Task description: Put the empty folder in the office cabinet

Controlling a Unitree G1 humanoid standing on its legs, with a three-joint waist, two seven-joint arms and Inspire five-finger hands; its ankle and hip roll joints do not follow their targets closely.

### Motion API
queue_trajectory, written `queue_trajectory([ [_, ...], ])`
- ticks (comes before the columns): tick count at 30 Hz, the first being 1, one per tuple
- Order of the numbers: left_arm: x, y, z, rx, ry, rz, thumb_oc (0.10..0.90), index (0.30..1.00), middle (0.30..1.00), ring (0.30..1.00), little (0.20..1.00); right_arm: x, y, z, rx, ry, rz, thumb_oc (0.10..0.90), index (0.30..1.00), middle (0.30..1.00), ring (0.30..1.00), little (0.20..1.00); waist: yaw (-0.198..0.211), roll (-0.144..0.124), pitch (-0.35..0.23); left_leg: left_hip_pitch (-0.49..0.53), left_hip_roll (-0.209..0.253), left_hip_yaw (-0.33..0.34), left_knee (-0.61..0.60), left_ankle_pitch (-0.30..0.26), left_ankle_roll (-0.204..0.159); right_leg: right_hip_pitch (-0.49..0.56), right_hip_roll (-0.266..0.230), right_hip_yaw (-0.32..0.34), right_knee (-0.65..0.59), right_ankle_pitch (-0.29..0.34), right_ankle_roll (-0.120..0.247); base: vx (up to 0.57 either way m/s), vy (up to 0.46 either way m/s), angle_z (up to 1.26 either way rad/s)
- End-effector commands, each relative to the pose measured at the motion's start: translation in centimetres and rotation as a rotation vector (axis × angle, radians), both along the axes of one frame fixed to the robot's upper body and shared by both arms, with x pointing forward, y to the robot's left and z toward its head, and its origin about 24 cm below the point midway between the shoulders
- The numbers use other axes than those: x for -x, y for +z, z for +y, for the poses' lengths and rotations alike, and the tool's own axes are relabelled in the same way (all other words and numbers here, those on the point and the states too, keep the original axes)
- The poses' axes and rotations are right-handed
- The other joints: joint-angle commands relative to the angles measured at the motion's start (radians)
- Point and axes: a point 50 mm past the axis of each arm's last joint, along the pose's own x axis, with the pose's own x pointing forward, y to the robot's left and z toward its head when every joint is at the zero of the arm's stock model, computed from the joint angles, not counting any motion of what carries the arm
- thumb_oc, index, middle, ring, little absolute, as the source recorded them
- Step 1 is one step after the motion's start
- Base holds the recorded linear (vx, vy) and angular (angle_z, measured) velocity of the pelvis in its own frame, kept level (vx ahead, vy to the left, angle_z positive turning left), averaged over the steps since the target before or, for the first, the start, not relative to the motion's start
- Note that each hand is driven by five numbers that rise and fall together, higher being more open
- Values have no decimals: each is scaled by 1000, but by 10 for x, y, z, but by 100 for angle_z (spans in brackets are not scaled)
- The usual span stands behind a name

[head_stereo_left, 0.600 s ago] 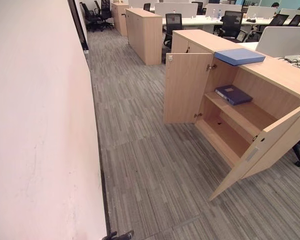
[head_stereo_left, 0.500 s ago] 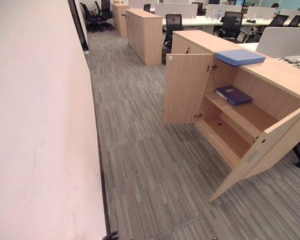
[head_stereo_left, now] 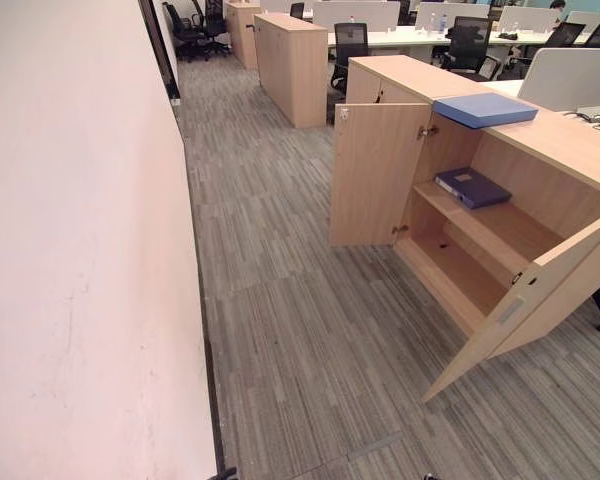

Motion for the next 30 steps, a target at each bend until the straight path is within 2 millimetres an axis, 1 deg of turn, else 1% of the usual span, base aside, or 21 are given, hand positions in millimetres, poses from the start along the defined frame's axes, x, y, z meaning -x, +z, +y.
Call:
queue_trajectory([
  [1,-25,-1,-29,91,-6,-52,800,900,900,900,900,-2,-2,9,-37,50,41,800,900,900,900,900,-18,-1,-10,45,-16,28,-4,-74,-43,-3,-33,-25,-1,26,118,0,0,0],
  [3,-22,-3,-30,77,-71,-16,800,900,900,900,900,-1,-2,7,-31,71,56,800,900,900,900,900,-20,0,-14,46,-16,28,-4,-76,-42,-2,-32,-23,-1,25,118,0,0,0],
  [6,-19,-4,-30,63,-116,8,800,900,900,900,900,-1,-2,6,-28,77,62,800,900,900,900,900,-23,2,-14,47,-16,30,-4,-77,-42,-1,-32,-22,-1,25,117,0,0,0],
  [8,-17,-5,-31,37,-193,44,800,900,900,900,900,2,-3,6,-29,88,87,800,900,900,900,900,-25,3,-17,47,-15,31,-4,-80,-41,-4,-31,-19,-1,25,117,0,0,0],
  [13,-21,-4,-36,28,-273,41,800,900,900,900,900,5,-3,4,-13,103,108,800,900,900,900,900,-26,4,-20,49,-15,30,-4,-84,-39,-4,-30,-17,-1,21,116,3,-1,-2],
  [14,-20,-5,-43,44,-324,48,800,900,900,900,900,13,-3,-3,9,94,151,800,900,900,900,900,-26,8,-19,50,-16,29,-4,-86,-38,-3,-29,-16,-1,20,117,22,24,-4],
  [15,-17,-6,-46,39,-328,60,800,900,900,900,900,21,-2,-9,30,71,189,800,900,900,900,900,-27,15,-19,53,-17,29,-4,-88,-38,0,-30,-19,-1,17,118,0,0,0],
  [16,-17,-6,-46,39,-328,60,800,900,900,900,900,21,-2,-9,30,71,189,800,900,900,900,900,-27,15,-19,53,-17,29,-4,-88,-38,1,-30,-19,-1,17,118,0,0,0],
  [17,-15,-6,-43,22,-315,64,800,900,900,900,900,18,-1,-14,42,57,178,800,900,900,900,900,-28,18,-21,54,-17,29,-4,-91,-38,2,-32,-21,-1,18,118,0,0,0],
  [18,-15,-6,-43,22,-315,64,800,900,900,900,900,18,-1,-14,42,57,178,800,900,900,900,900,-28,18,-21,54,-17,28,-4,-91,-38,2,-32,-21,-1,18,118,0,0,0],
  [19,-17,-6,-44,32,-299,56,800,900,900,900,900,15,0,-16,60,61,174,800,900,900,900,900,-29,24,-19,54,-17,30,-4,-91,-37,1,-33,-21,-1,19,118,0,0,0],
  [23,-12,-7,-43,17,-331,73,800,900,900,900,900,14,1,-21,72,49,172,800,900,900,900,900,-29,31,-17,53,-15,31,-4,-92,-37,-2,-31,-21,-1,17,117,0,0,0],
  [25,-8,-7,-34,-18,-349,103,800,900,900,900,900,17,0,-18,66,73,165,800,900,900,900,900,-34,25,-14,48,-13,32,-4,-89,-37,-7,-28,-17,-1,21,115,-34,-40,-1],
  [27,-9,-7,-32,-26,-369,113,800,900,900,900,900,19,-1,-16,58,87,177,800,900,900,900,900,-39,20,-12,45,-11,36,-4,-89,-37,-9,-27,-11,-1,21,113,-21,-44,-9],
  [30,-16,-5,-31,-41,-431,104,800,900,900,900,900,24,0,-22,70,118,204,800,900,900,900,900,-45,15,-6,47,-5,36,-4,-91,-39,-5,-23,-16,-1,15,106,13,-64,-6],
])
